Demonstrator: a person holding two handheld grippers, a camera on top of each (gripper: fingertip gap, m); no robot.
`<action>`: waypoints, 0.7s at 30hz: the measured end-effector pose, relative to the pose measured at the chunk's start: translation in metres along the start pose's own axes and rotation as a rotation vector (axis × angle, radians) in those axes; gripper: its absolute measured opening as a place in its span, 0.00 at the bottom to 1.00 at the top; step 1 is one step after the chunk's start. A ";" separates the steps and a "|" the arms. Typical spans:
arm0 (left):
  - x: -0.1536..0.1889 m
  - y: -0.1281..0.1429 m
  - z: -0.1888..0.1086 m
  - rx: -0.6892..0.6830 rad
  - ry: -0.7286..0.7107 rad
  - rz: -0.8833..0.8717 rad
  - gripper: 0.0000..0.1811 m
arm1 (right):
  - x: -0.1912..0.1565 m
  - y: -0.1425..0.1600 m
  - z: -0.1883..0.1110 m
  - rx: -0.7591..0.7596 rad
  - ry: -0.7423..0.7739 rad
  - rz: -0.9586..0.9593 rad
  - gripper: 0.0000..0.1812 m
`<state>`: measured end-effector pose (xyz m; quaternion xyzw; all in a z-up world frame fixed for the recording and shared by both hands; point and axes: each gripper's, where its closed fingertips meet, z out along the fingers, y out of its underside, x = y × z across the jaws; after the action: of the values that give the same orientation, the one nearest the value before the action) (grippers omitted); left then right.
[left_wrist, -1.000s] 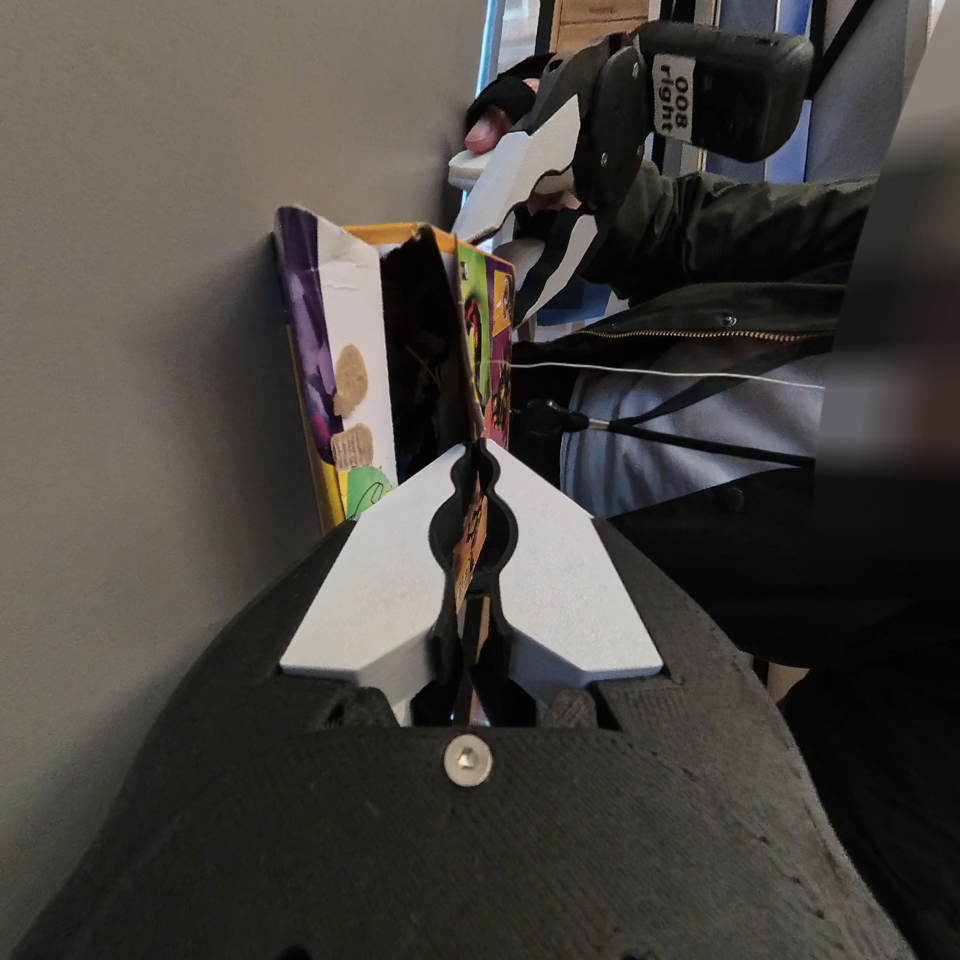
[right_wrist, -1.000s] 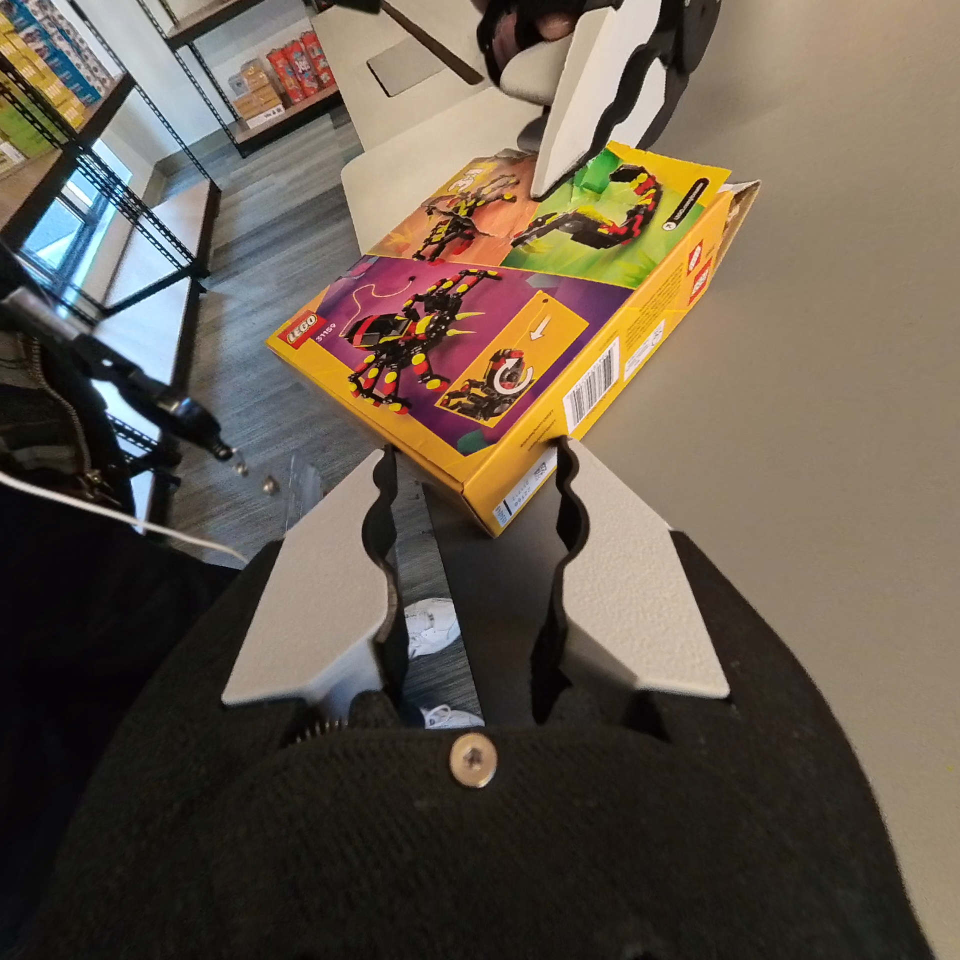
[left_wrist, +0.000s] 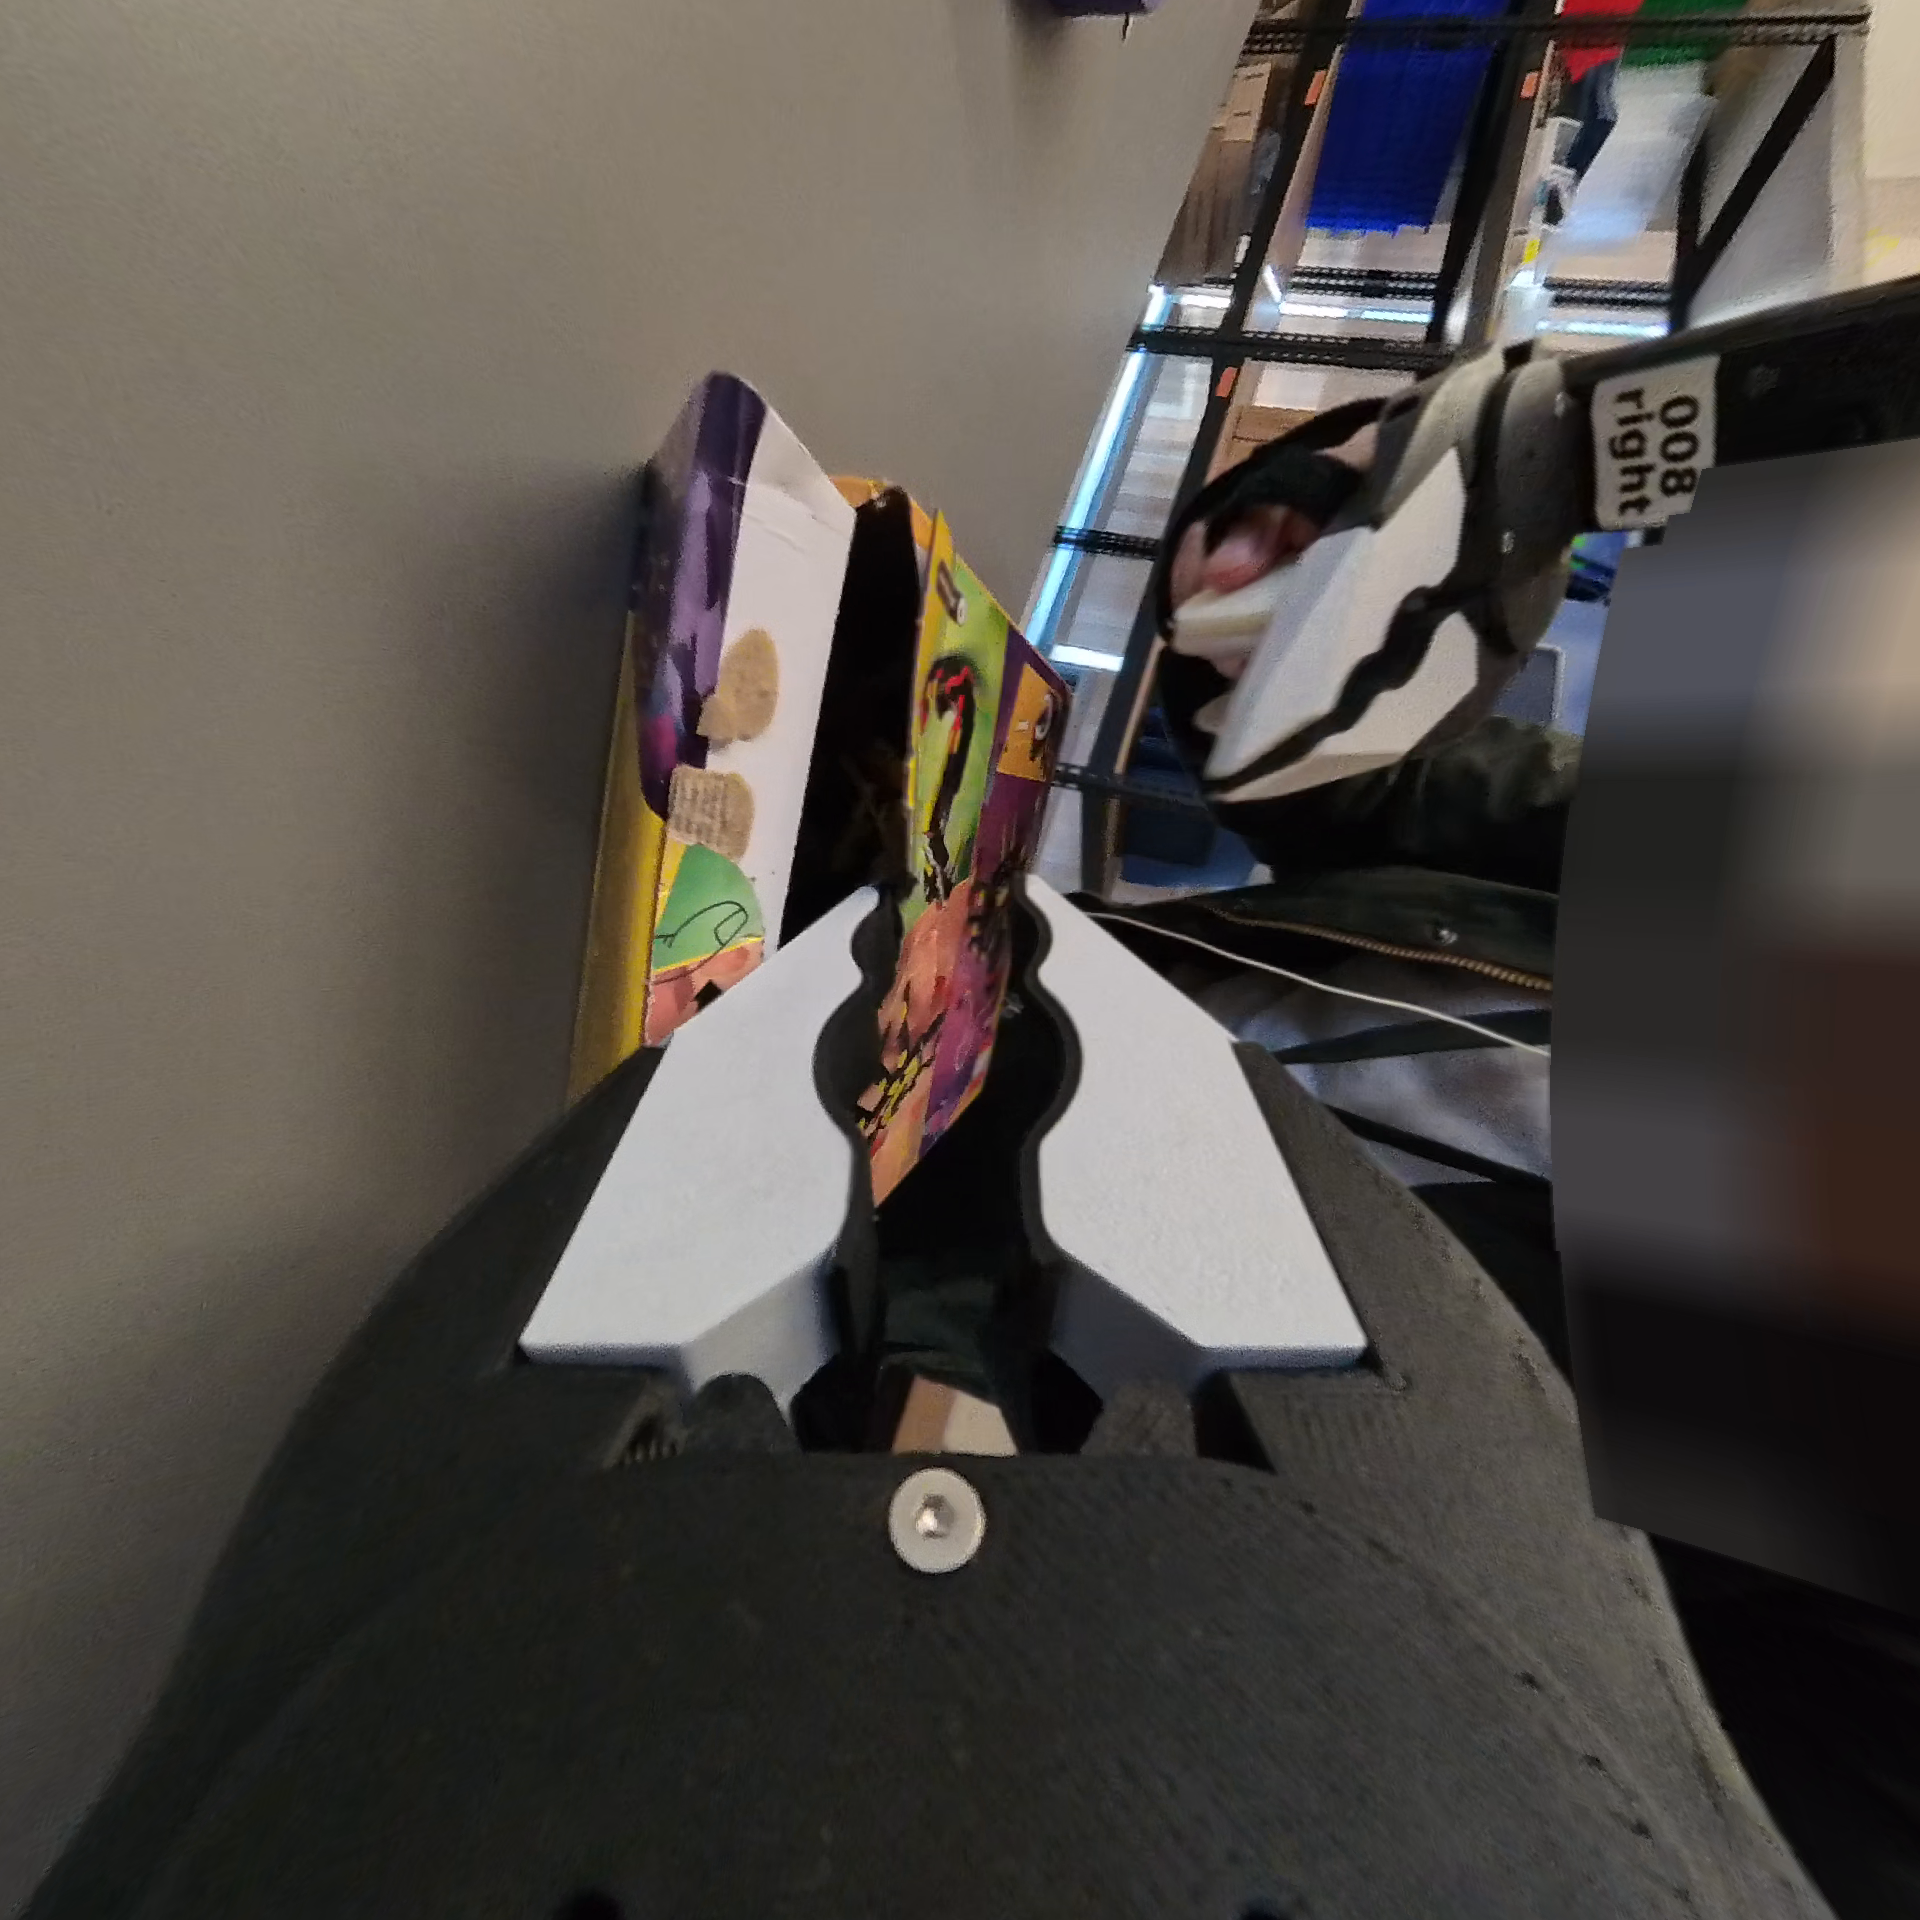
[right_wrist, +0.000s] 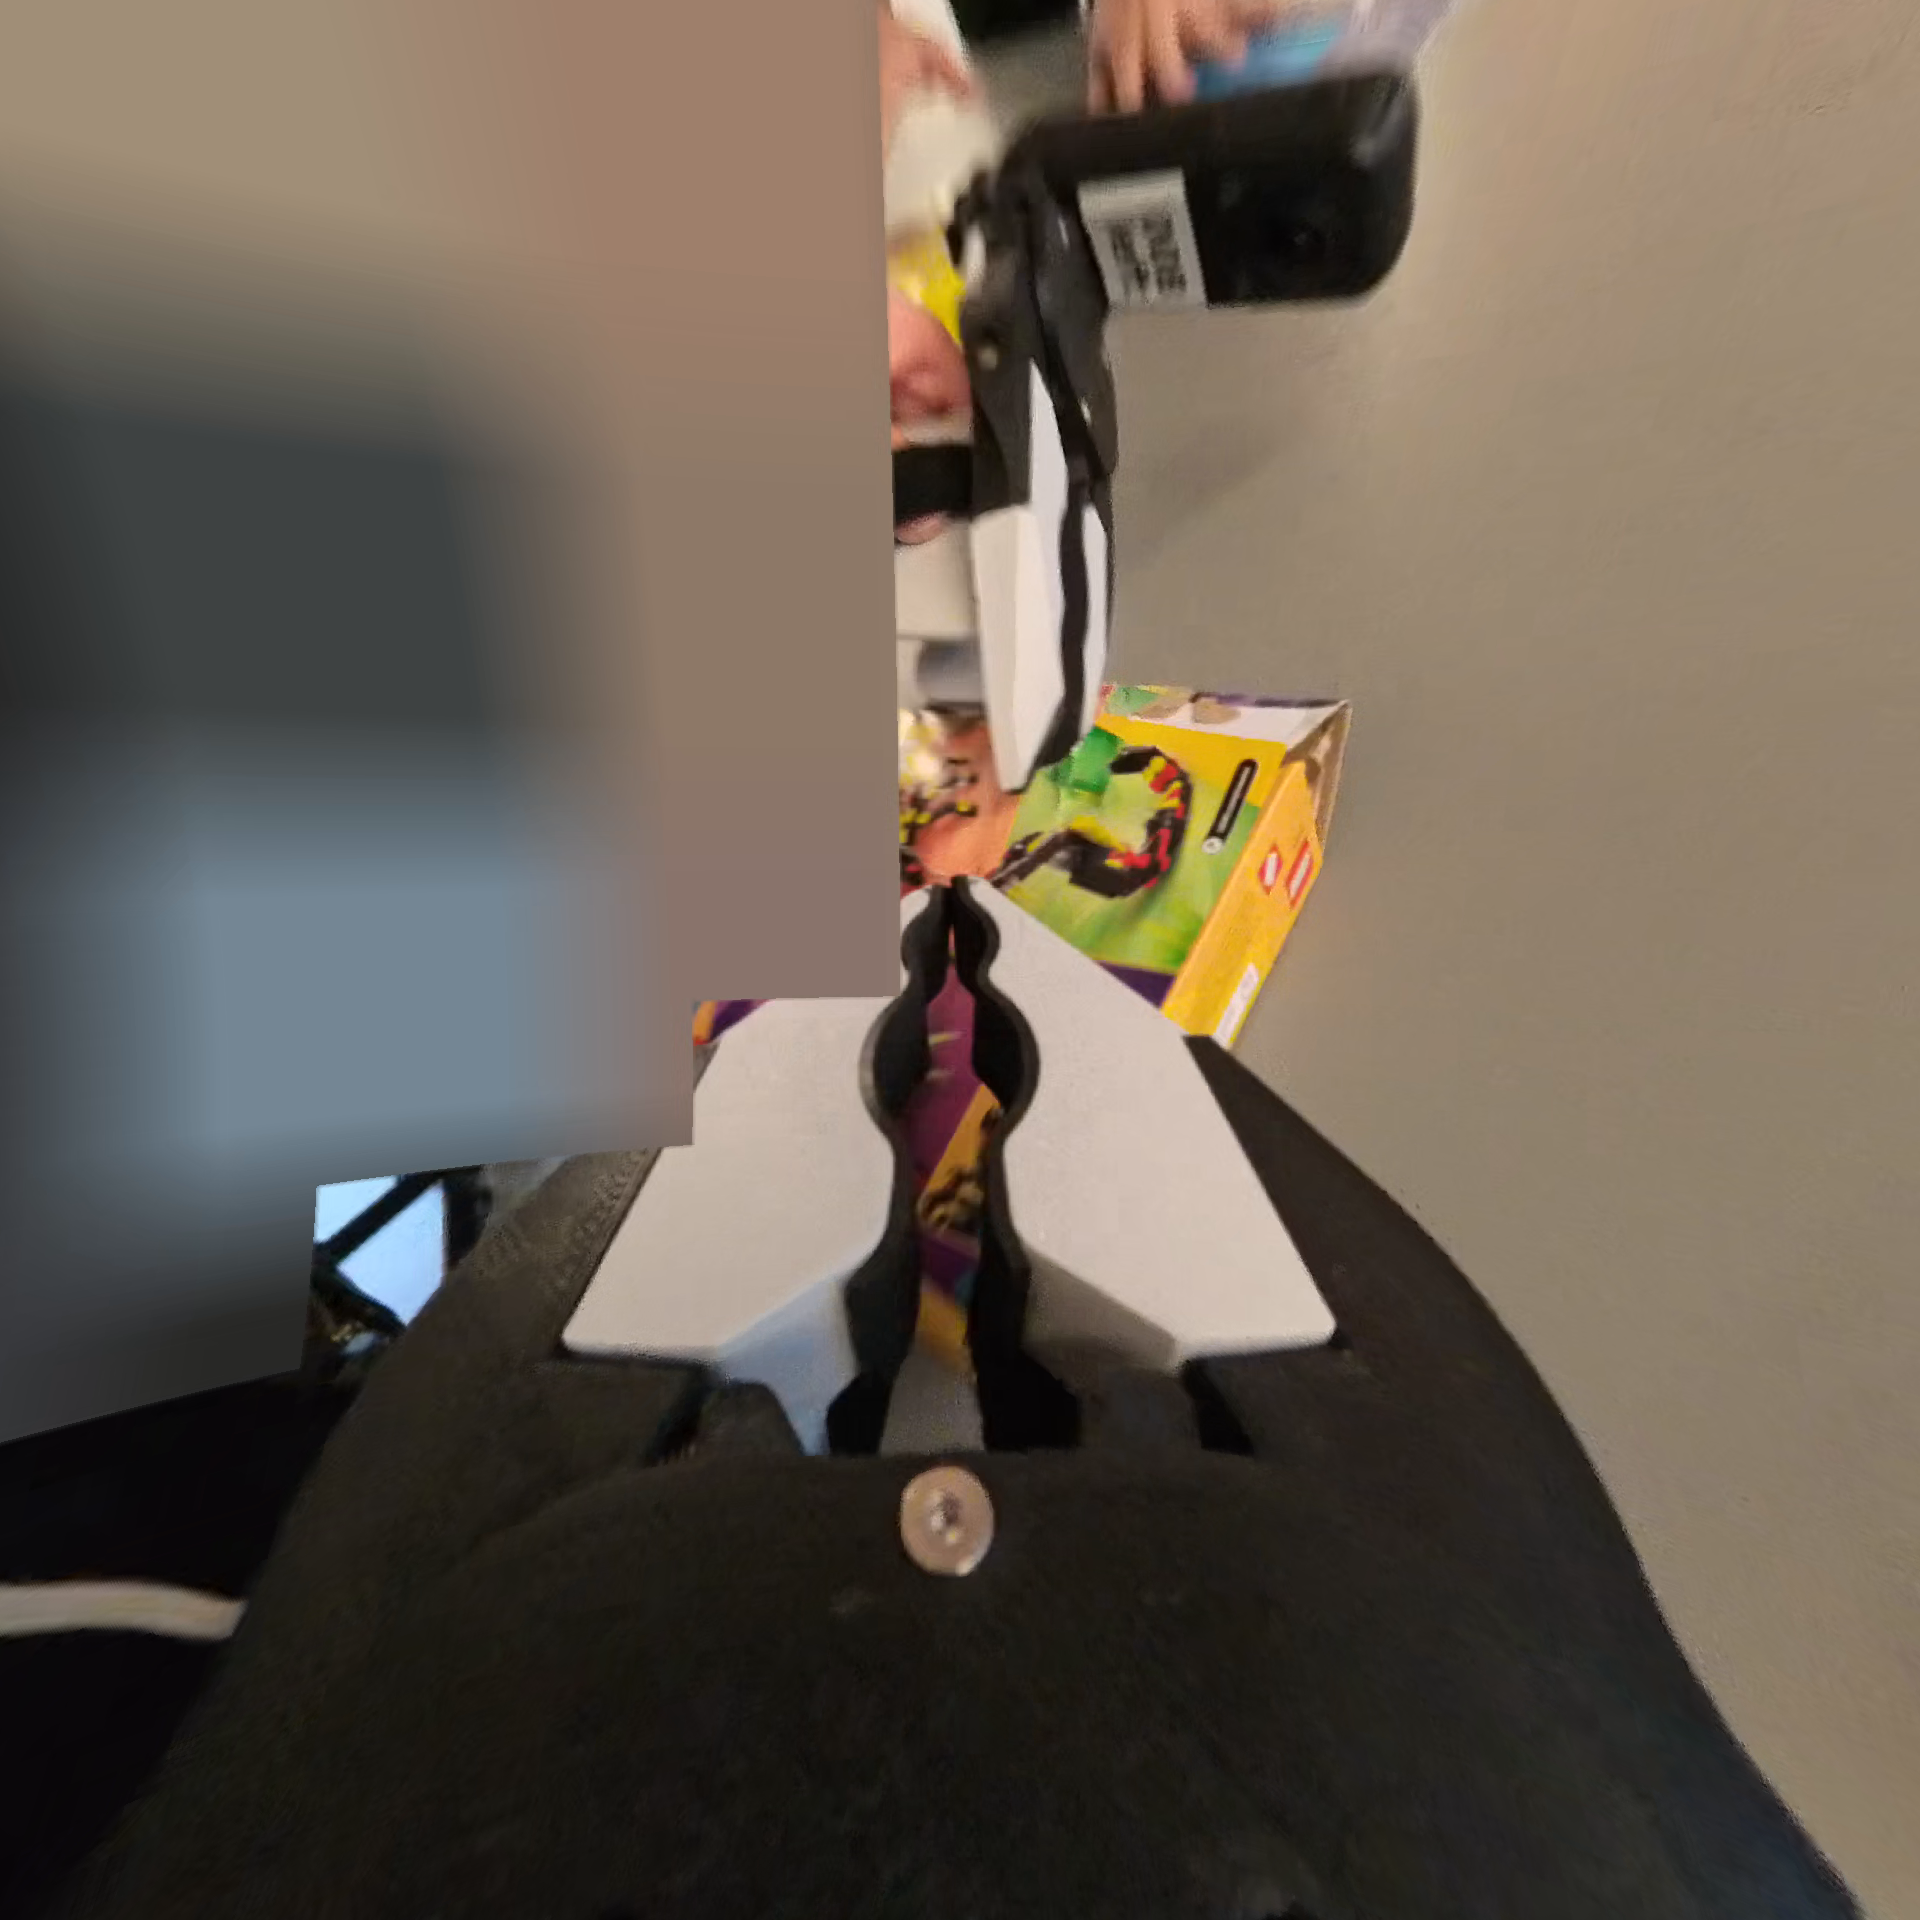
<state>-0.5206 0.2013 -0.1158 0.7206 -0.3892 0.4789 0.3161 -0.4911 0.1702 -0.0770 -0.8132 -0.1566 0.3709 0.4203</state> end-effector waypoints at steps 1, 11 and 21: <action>0.001 -0.001 0.000 -0.001 0.009 -0.013 0.11 | 0.010 0.003 0.016 -0.078 0.025 0.014 0.04; 0.002 -0.001 -0.009 -0.051 0.016 -0.082 0.16 | 0.032 0.012 0.068 -0.302 -0.026 0.202 0.00; 0.013 0.018 -0.043 0.176 -0.242 0.213 0.00 | 0.025 0.012 0.063 -0.334 -0.048 0.277 0.00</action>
<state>-0.5518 0.2247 -0.0871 0.7525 -0.4553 0.4516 0.1500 -0.5215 0.2132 -0.1213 -0.8761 -0.1128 0.4134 0.2210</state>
